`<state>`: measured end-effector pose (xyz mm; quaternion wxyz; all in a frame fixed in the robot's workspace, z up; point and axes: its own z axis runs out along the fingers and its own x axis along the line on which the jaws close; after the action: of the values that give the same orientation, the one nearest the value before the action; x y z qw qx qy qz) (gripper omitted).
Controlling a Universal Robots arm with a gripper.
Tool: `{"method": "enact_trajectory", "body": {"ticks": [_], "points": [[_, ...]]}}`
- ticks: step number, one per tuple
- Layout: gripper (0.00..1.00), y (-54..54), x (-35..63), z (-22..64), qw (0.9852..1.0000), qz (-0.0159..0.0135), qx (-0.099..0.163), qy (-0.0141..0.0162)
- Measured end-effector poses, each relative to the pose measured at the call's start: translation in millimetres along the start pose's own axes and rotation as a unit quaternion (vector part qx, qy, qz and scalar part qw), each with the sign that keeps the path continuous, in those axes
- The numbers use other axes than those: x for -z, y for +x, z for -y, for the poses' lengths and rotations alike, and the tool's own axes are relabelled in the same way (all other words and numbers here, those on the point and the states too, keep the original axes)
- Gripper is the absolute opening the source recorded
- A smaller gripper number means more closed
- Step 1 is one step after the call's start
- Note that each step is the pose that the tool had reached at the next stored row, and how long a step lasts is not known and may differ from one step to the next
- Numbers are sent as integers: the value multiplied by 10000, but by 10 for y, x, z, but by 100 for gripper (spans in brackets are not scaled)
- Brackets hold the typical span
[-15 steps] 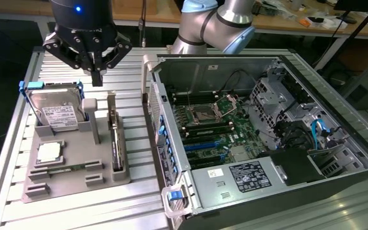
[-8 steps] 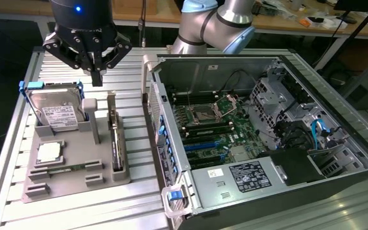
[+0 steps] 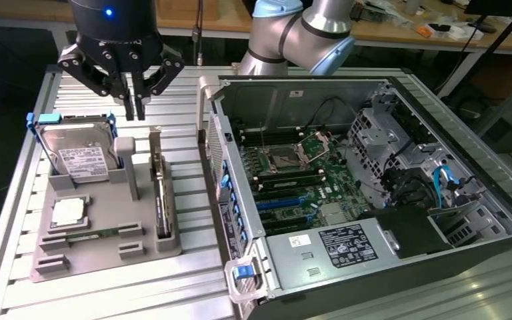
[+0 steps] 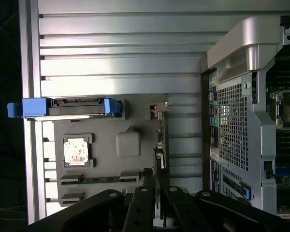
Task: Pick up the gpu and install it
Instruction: 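Pick up the gpu and move the gpu toward the slot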
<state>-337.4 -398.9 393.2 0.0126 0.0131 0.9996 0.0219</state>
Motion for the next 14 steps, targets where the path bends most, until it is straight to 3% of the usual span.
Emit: {"method": "enact_trajectory", "body": {"ticks": [2,3,6,7,8,10,11,14], "points": [[30,0,0,0,10000,0,0,0],[30,0,0,0,10000,0,0,0],[47,1,0,0,10000,-1,0,0],[47,1,0,0,10000,0,0,0],[54,1,0,0,10000,0,0,0],[54,2,-3,1,10000,-1,0,0],[60,3,-20,3,10000,-2,-1,0],[60,3,-72,11,10000,-17,-1,1]]}}
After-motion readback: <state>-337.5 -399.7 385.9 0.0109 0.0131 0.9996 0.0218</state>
